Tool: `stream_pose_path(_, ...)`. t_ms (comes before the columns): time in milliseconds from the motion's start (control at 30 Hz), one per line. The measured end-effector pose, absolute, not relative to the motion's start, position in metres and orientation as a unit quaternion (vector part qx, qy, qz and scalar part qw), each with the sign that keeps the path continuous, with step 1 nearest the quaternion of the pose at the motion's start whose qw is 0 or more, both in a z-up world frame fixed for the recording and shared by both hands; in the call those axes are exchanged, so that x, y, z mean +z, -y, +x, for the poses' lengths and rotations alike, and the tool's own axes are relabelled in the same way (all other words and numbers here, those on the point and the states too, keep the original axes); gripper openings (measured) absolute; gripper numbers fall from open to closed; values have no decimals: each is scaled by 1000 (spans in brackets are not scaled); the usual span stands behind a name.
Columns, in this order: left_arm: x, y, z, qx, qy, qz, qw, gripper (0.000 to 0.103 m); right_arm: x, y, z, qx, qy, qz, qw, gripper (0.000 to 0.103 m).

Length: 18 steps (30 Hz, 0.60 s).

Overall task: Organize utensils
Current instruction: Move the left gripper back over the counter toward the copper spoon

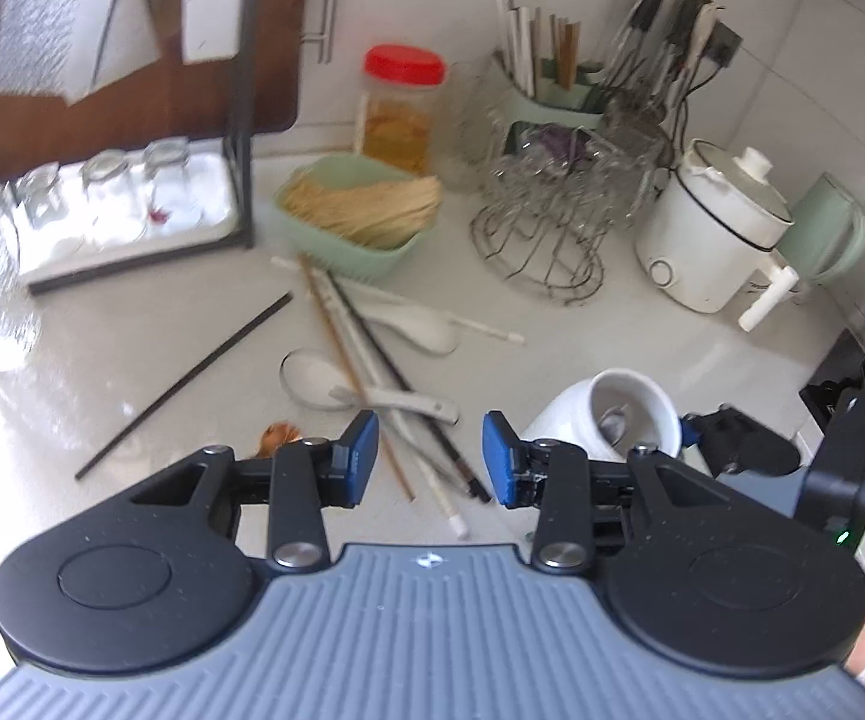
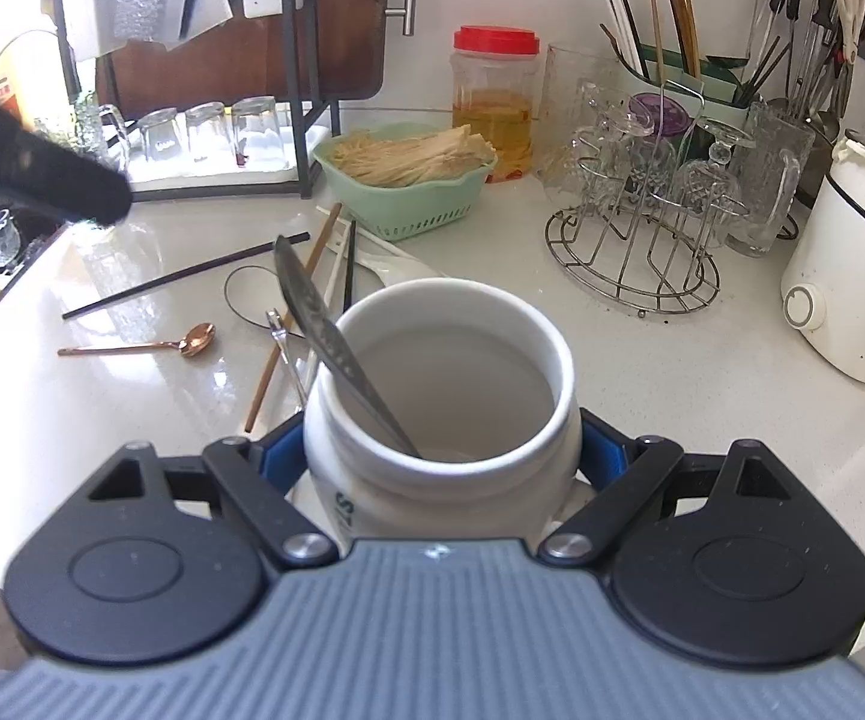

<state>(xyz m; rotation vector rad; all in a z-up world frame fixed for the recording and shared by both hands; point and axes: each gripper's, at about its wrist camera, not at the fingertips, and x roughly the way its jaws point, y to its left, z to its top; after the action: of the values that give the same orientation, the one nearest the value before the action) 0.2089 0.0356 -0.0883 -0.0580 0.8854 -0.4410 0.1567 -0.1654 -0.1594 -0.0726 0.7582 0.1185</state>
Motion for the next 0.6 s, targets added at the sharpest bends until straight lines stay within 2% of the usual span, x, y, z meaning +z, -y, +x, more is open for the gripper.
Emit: stream_pose_path(600,-121,-48,184,-150,-465,-17,872,44,-158,170,154,92,-380,-50,919,91)
